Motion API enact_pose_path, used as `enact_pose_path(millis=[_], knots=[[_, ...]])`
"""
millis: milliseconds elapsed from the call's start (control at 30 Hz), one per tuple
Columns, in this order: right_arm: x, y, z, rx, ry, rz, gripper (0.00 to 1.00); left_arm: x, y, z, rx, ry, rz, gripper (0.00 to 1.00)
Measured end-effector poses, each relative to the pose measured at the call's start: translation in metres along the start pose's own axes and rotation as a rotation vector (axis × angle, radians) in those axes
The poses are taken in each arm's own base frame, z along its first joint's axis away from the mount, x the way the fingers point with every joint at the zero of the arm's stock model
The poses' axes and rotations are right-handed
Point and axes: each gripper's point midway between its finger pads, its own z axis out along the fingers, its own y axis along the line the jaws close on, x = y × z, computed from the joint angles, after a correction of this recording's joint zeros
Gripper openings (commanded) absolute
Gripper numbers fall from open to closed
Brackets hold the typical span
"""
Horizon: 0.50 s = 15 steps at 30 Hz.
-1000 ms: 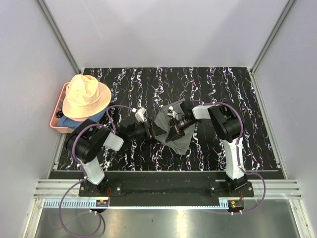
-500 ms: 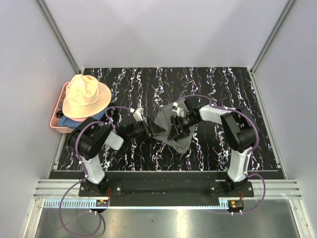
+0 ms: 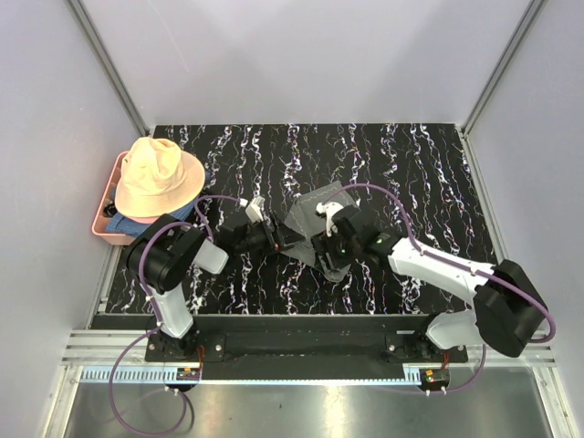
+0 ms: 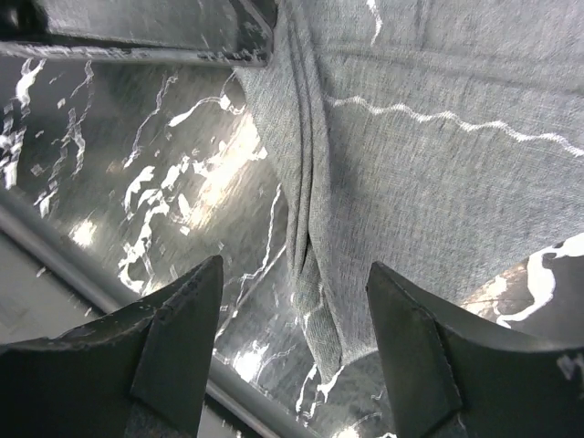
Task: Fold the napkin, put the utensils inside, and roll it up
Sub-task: Roll the napkin with the utensil
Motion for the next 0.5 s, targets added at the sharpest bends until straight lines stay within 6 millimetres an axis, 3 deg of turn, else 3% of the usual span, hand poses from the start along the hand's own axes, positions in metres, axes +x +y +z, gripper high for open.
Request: enact_pose_path(millis=[133, 500], knots=[[-0.001, 0.001, 0.005, 0.104, -0.039, -0.039, 0.73, -0.001, 0.000, 0.001, -0.008, 0.005, -0.007, 0.84], [0.024, 0.007, 0.018, 0.302, 0.003, -0.141, 0.73, -0.003, 0.001, 0.003, -0.023, 0.014, -0.017, 0.83]])
